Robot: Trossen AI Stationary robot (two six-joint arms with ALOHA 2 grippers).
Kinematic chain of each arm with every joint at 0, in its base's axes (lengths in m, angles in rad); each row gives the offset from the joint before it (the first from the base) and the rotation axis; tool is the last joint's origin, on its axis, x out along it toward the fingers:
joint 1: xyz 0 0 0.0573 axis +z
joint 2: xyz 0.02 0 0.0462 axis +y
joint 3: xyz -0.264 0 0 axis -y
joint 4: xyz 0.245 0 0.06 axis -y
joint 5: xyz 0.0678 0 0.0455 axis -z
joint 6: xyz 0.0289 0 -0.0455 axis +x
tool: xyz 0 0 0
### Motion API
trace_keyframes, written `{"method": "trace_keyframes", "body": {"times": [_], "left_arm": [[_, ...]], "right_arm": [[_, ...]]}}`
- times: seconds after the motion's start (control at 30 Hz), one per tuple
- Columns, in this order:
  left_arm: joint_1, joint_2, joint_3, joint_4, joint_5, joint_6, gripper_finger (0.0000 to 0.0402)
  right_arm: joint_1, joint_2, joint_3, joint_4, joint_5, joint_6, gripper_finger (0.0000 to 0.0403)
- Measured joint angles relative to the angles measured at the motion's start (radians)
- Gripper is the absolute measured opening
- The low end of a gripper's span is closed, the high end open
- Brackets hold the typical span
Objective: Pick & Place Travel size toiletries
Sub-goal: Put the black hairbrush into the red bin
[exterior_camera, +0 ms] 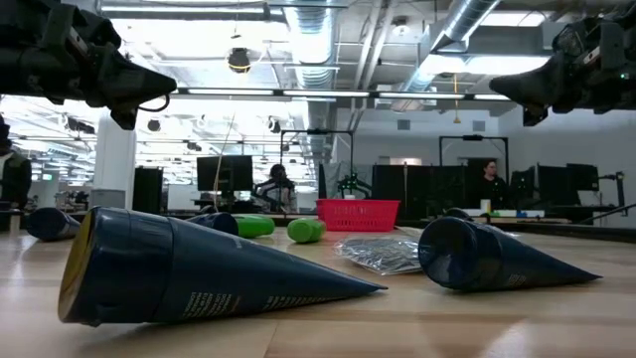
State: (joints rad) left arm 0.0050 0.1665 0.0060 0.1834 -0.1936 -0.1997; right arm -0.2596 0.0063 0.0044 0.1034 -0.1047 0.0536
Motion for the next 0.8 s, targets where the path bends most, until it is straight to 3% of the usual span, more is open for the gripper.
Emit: {"method": "trace_keyframes", "body": {"times": [0.27,0.43,0.6,0.8], "left_arm": [[0.000,0.000,0.000,0.008,0.000,0.000,0.0013],[0.000,0.000,0.000,0.012,0.000,0.000,0.0013],[0.000,0.000,0.000,0.014,0.000,0.000,0.0013],[0.000,0.000,0.000,0.018,0.000,0.000,0.0013]], "right_arm": [[-0.005,-0.001,0.036,0.231,0.030,0.123,0.0001],[-0.005,0.021,0.160,0.277,0.175,-0.004,0.0034],[-0.005,0.129,0.369,0.181,0.309,-0.192,0.0094],[-0.005,0.362,0.680,-0.119,0.346,-0.239,0.0167]]}}
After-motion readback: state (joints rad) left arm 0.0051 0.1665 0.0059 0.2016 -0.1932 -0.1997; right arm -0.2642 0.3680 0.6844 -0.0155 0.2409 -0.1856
